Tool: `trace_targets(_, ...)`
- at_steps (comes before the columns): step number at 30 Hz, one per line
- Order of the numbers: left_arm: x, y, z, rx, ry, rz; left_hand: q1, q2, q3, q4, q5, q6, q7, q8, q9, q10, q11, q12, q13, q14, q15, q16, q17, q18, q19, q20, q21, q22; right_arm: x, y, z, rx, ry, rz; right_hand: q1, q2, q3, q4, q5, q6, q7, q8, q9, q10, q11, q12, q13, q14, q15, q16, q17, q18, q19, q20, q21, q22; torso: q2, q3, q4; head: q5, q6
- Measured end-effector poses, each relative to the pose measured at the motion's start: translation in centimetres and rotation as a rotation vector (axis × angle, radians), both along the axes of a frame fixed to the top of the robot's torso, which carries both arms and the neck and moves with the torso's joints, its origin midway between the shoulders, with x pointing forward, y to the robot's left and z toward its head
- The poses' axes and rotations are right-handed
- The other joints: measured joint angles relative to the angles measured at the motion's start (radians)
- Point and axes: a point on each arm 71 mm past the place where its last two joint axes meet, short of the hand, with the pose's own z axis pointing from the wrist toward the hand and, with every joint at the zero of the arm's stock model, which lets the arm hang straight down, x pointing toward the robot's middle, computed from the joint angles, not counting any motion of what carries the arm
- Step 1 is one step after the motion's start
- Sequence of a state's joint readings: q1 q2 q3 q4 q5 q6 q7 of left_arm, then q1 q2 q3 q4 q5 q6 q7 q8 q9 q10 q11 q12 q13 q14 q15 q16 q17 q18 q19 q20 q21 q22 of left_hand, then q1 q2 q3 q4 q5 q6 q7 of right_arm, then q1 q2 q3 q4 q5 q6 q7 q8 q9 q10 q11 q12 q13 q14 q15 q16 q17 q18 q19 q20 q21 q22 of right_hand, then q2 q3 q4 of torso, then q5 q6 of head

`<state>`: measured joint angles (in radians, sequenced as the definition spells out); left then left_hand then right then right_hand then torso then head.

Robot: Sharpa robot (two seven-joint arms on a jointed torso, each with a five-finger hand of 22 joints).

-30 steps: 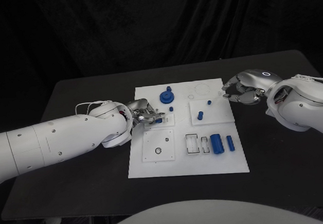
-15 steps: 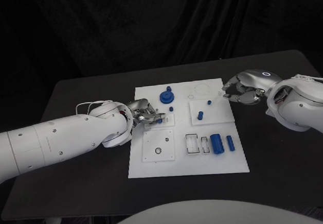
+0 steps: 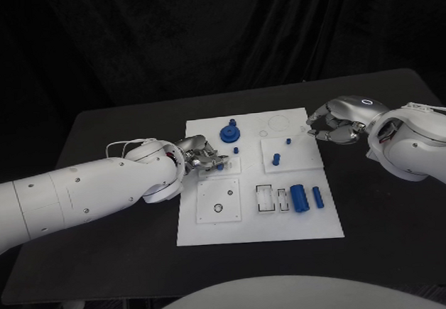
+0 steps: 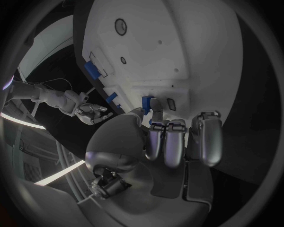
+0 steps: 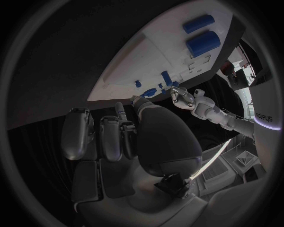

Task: Assemble the parts on the task board

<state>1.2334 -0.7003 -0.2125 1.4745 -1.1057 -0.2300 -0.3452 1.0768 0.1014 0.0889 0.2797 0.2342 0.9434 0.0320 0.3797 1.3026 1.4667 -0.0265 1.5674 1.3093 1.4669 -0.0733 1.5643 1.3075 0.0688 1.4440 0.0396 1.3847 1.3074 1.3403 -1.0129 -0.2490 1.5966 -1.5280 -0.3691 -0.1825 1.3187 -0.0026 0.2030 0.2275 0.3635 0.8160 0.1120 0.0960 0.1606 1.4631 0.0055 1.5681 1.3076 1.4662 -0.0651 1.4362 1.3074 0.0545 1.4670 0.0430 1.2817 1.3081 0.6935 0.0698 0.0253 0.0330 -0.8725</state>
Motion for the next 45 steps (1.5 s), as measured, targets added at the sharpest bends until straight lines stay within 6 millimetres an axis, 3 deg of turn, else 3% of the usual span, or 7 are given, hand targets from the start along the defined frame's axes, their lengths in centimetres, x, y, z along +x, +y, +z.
trace_targets(4, 0.0, 0.1, 0.0, -0.001, -0.001, 0.002, 0.005, -0.005, -0.003, 0.003, -0.002, -0.003, 0.003, 0.000, 0.001, 0.000, 0.000, 0.000, 0.000, 0.000, 0.000, 0.000, 0.000, 0.000, 0.000, 0.000, 0.000, 0.000, 0.0, 0.0, 0.0, 0.000, 0.001, 0.000, 0.000, 0.000, 0.000, 0.000, 0.000, 0.000, 0.000, 0.000, 0.000, 0.000, 0.000, 0.000, 0.000, 0.000, 0.000, 0.000, 0.000, 0.000, 0.000, 0.000, 0.000, 0.000, 0.000, 0.0000, 0.0000, 0.001, 0.000)
trace_targets(9, 0.0, 0.3, 0.1, -0.009, -0.012, 0.010, -0.011, -0.022, -0.033, 0.011, -0.031, -0.008, 0.008, -0.006, 0.001, 0.000, 0.000, 0.000, 0.000, 0.000, 0.000, 0.000, 0.000, 0.000, 0.000, 0.000, 0.000, 0.000, 0.0, -0.1, 0.0, -0.001, 0.001, -0.001, 0.000, 0.000, 0.000, 0.000, 0.000, 0.000, 0.000, 0.000, 0.000, 0.000, 0.000, 0.000, 0.000, 0.000, 0.000, 0.000, 0.000, 0.000, 0.000, 0.000, 0.000, 0.000, 0.000, 0.0000, 0.0000, 0.004, 0.000)
trace_targets(18, -0.6, 0.6, 0.8, -0.017, -0.076, 0.006, -0.033, -0.022, -0.062, 0.010, -0.046, -0.008, 0.007, -0.011, 0.005, 0.000, 0.000, 0.000, 0.000, 0.000, 0.000, 0.000, 0.000, 0.000, 0.004, -0.004, 0.000, 0.000, 0.0, -0.1, 0.0, -0.002, 0.002, -0.003, 0.000, 0.000, 0.003, 0.003, 0.000, 0.004, 0.004, 0.000, -0.001, 0.004, 0.004, 0.000, 0.000, 0.000, 0.000, 0.000, 0.000, 0.000, 0.000, 0.000, -0.004, 0.000, 0.000, 0.0000, 0.0000, 0.005, 0.000)
trace_targets(21, -0.7, 0.5, 1.8, -0.008, -0.104, -0.006, -0.015, -0.027, -0.066, 0.006, -0.023, -0.007, 0.007, -0.011, 0.006, 0.000, 0.000, 0.000, 0.000, 0.000, 0.000, 0.000, 0.000, 0.000, 0.004, -0.004, 0.000, 0.000, 0.0, -0.2, 0.0, -0.002, 0.002, -0.005, 0.000, 0.000, 0.003, 0.003, 0.000, 0.004, 0.004, 0.000, -0.001, 0.004, 0.004, 0.000, 0.000, 0.000, 0.000, 0.000, 0.000, 0.000, 0.000, 0.000, -0.004, 0.000, 0.000, -0.0002, 0.0006, 0.002, 0.000)
trace_targets(32, 0.7, 0.5, 7.0, 0.114, -0.135, -0.027, 0.006, -0.026, -0.083, 0.009, -0.005, -0.043, 0.016, -0.028, 0.005, 0.000, 0.000, 0.000, 0.000, 0.000, 0.000, 0.000, 0.000, 0.000, 0.004, -0.004, -0.007, 0.000, 0.0, -0.2, 0.0, -0.002, 0.000, -0.009, 0.000, 0.000, 0.003, 0.003, 0.000, 0.004, 0.004, 0.000, -0.001, 0.004, 0.004, 0.000, 0.000, 0.000, 0.000, 0.000, 0.000, 0.000, -0.003, 0.003, -0.004, 0.000, -0.002, 0.0012, -0.0025, 0.005, 0.000)
trace_targets(37, 1.4, 0.4, 7.2, 0.176, -0.050, -0.019, 0.037, -0.012, -0.088, 0.002, 0.020, -0.047, 0.018, -0.051, 0.005, 0.000, 0.000, 0.000, 0.000, 0.000, 0.000, 0.000, 0.000, 0.000, 0.000, 0.000, -0.012, 0.000, 0.1, -0.1, 0.0, -0.003, 0.000, -0.009, 0.000, 0.000, 0.003, 0.003, 0.000, 0.004, 0.004, 0.000, -0.001, 0.004, 0.004, 0.000, 0.000, 0.000, 0.000, 0.000, 0.000, 0.000, -0.004, 0.004, -0.004, 0.000, -0.001, 0.0029, -0.0036, 0.006, 0.000)
trace_targets(45, 2.2, 0.1, 6.1, 0.255, 0.116, -0.018, 0.055, -0.003, -0.081, -0.004, 0.011, -0.050, 0.021, -0.088, -0.024, 0.000, 0.007, 0.000, 0.000, -0.004, 0.004, 0.000, 0.000, 0.000, 0.004, 0.004, -0.012, 0.000, 0.2, 0.0, -0.1, -0.003, -0.001, -0.008, 0.000, 0.000, 0.003, 0.003, 0.000, 0.004, 0.004, 0.000, -0.001, 0.004, 0.004, 0.000, 0.000, 0.000, 0.000, 0.000, 0.000, 0.000, -0.004, 0.004, -0.004, 0.000, -0.001, 0.0052, -0.0023, -0.002, 0.000)
